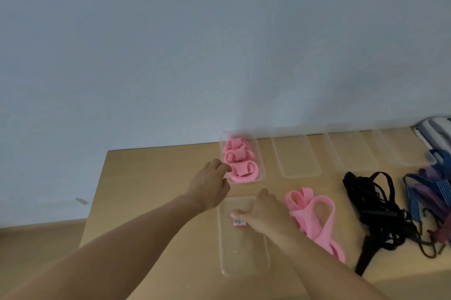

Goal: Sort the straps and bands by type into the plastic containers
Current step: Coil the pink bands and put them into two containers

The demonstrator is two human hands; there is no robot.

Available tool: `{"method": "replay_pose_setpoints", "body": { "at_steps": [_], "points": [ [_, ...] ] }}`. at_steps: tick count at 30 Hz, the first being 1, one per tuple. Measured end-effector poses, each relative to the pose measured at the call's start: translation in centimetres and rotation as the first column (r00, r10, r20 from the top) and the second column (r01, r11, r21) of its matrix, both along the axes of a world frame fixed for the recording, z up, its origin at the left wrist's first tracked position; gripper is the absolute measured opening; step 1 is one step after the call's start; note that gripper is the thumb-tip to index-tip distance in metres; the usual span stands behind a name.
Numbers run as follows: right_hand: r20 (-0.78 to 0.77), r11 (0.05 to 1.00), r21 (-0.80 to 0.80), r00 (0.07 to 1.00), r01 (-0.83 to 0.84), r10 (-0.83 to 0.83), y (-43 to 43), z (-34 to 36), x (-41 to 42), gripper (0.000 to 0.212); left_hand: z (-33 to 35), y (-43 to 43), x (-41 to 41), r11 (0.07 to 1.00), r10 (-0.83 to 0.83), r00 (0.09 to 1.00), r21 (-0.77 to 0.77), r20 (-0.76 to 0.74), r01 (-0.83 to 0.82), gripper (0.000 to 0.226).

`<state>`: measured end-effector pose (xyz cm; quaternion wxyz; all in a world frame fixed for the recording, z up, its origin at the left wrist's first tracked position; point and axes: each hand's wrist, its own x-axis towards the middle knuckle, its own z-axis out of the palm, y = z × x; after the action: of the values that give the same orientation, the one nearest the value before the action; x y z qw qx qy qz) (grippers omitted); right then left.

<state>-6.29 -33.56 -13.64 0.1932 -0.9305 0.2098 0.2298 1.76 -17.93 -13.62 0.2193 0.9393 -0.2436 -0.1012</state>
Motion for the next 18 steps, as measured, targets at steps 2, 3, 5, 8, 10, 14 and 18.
{"method": "replay_pose_setpoints", "body": {
  "at_steps": [2, 3, 5, 8, 10, 14, 18],
  "points": [
    [-0.045, 0.999, -0.04, 0.999, 0.024, -0.026, 0.7, -0.4, -0.6, 0.092, -0.3, 0.4, -0.5, 0.999, 0.022, 1.0, -0.023, -0.009, -0.022, 0.04],
    [-0.056, 0.997, -0.067, 0.998, 0.025, -0.029, 1.1, -0.5, -0.8, 0.094, -0.5, 0.6, -0.8, 0.999, 0.027, 0.999, -0.026, -0.022, -0.027, 0.04],
    [-0.061, 0.992, -0.12, 0.997, 0.033, -0.041, 1.7, -0.8, -1.0, 0.094, -0.8, 1.3, -1.2, 0.999, 0.041, 0.997, -0.019, -0.062, -0.042, 0.041],
    [-0.052, 0.984, -0.167, 0.996, 0.065, -0.074, 2.4, -0.9, -1.2, 0.091, -1.2, 2.2, -1.7, 0.995, 0.094, 0.987, -0.022, -0.13, -0.098, 0.039],
    [-0.047, 0.981, -0.178, 0.995, 0.073, -0.083, 2.5, -1.0, -1.2, 0.09, -1.5, 2.7, -2.0, 0.991, 0.126, 0.97, -0.011, -0.206, -0.131, 0.037],
    [-0.031, 0.988, -0.109, 0.993, 0.108, -0.112, 2.1, -0.8, -1.0, 0.069, -1.8, 3.1, -2.2, 0.991, 0.131, 0.925, 0.044, -0.356, -0.123, 0.04],
    [0.03, 0.919, 0.339, 0.974, 0.201, -0.224, 0.4, 0.6, -0.1, 0.016, -1.3, 2.9, -1.7, 0.963, 0.226, 0.806, 0.003, -0.548, -0.269, 0.036]
  ]
}}
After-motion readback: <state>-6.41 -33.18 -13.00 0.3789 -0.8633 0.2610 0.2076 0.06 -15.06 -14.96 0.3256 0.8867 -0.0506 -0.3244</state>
